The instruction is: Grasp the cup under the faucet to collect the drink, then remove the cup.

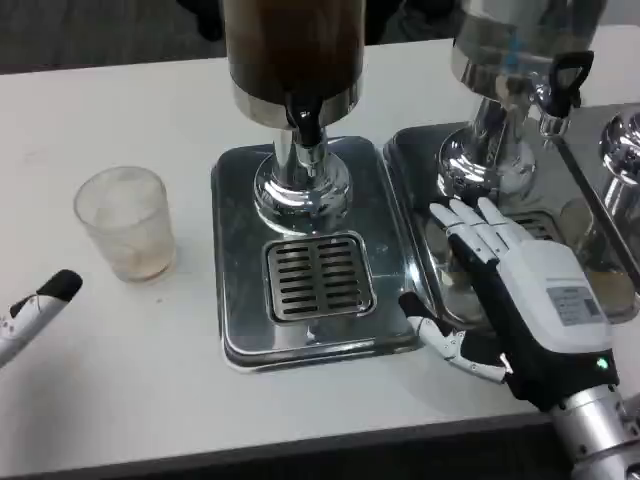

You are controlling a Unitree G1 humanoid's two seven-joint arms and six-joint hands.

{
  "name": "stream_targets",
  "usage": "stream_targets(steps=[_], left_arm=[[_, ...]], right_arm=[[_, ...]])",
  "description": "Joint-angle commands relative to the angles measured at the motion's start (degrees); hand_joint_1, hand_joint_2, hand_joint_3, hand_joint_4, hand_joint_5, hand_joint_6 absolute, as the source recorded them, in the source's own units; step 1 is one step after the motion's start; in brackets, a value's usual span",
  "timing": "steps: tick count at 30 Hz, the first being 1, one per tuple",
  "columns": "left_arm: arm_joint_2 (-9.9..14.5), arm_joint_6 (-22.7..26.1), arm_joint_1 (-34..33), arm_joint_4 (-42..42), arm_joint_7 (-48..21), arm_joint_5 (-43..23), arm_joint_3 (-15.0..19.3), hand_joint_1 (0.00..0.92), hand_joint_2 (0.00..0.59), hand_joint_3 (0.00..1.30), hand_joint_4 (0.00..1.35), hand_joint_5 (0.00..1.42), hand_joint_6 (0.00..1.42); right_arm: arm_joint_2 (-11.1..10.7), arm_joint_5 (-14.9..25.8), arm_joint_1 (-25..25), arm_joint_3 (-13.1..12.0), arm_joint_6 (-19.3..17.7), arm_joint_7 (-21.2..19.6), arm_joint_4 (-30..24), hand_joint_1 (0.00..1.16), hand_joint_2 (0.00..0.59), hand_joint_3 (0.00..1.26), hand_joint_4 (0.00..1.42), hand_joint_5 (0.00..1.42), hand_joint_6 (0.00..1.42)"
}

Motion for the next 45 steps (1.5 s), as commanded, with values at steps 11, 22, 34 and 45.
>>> stream_targets(steps=[11, 22, 34, 45], left_arm=[[2.99, 1.63, -13.47, 16.77, 0.07, 1.55, -6.95, 0.098, 0.003, 0.00, 0.00, 0.17, 0.12], [3.29, 3.92, -18.75, 25.28, -3.19, -0.04, -9.47, 0.124, 0.001, 0.00, 0.00, 0.19, 0.15], [2.66, 6.30, -23.71, 29.05, -8.53, -1.42, -11.78, 0.141, 0.000, 0.00, 0.01, 0.23, 0.18], [1.36, 7.42, -27.60, 31.09, -13.18, -2.17, -13.50, 0.147, 0.008, 0.00, 0.02, 0.24, 0.19]], right_arm=[[2.40, -0.33, -0.02, 1.92, 0.12, -1.56, -1.26, 0.49, 0.378, 0.17, 0.14, 0.07, 0.14], [2.34, -0.08, -0.17, 2.24, -0.15, -1.36, -1.46, 0.49, 0.378, 0.19, 0.15, 0.09, 0.15], [1.96, 0.08, 1.45, 1.79, 0.30, -0.73, -4.38, 0.49, 0.378, 0.20, 0.15, 0.09, 0.15], [1.61, 0.25, 3.09, 1.12, 0.88, 0.12, -6.96, 0.49, 0.378, 0.20, 0.15, 0.10, 0.16]])
